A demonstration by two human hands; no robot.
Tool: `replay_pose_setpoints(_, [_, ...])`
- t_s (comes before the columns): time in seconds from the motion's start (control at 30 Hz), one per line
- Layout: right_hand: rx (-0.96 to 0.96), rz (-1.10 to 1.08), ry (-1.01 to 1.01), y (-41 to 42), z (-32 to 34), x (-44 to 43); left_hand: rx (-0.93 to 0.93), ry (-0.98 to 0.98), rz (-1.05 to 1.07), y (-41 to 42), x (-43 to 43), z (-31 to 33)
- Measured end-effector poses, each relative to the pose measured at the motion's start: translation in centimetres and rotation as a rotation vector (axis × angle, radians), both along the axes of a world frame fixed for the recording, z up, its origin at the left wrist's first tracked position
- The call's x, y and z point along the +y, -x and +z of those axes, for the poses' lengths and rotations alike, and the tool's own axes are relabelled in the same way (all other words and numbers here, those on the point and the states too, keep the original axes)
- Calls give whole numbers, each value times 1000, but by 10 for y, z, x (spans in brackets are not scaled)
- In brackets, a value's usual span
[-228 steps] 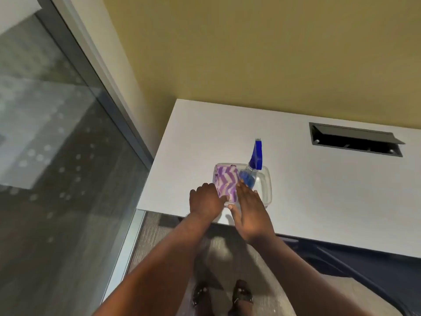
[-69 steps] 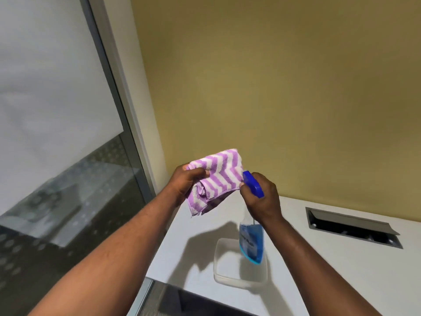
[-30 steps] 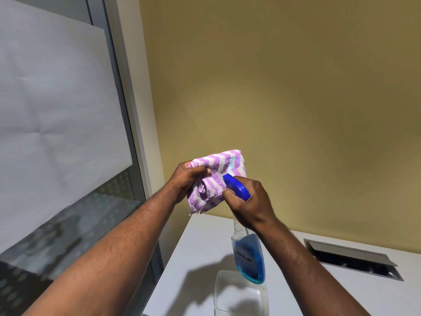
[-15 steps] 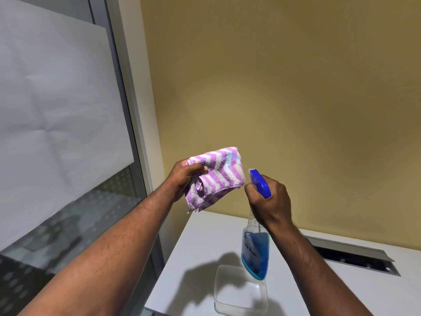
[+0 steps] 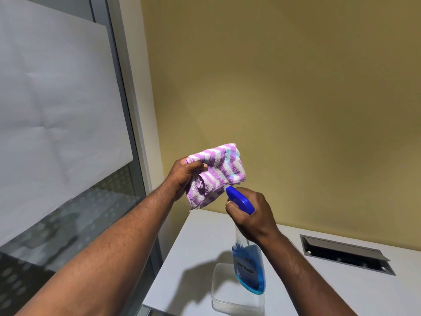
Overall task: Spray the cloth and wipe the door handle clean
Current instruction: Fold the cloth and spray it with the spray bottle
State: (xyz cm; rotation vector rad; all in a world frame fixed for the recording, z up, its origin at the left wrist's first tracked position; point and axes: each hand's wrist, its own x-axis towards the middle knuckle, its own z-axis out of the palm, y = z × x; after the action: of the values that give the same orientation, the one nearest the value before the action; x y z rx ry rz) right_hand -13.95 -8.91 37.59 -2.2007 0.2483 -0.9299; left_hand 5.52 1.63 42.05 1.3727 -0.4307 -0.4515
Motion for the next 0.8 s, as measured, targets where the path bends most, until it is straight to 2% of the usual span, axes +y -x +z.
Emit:
replay_pose_setpoints(0.3, [-84, -230, -20, 4, 1, -19, 21, 6, -10, 3, 6, -3])
replay_pose_setpoints(0.47, [-69, -96, -3, 4, -2, -15, 14, 10, -9, 4, 1, -3])
replay_pose_setpoints(0.63, [-153, 22, -13, 2, -6, -15, 8, -6, -24, 4, -6, -10])
replay_pose_setpoints(0.8, [-154, -18, -55, -6, -13, -23, 10, -72, -28, 3, -7, -25])
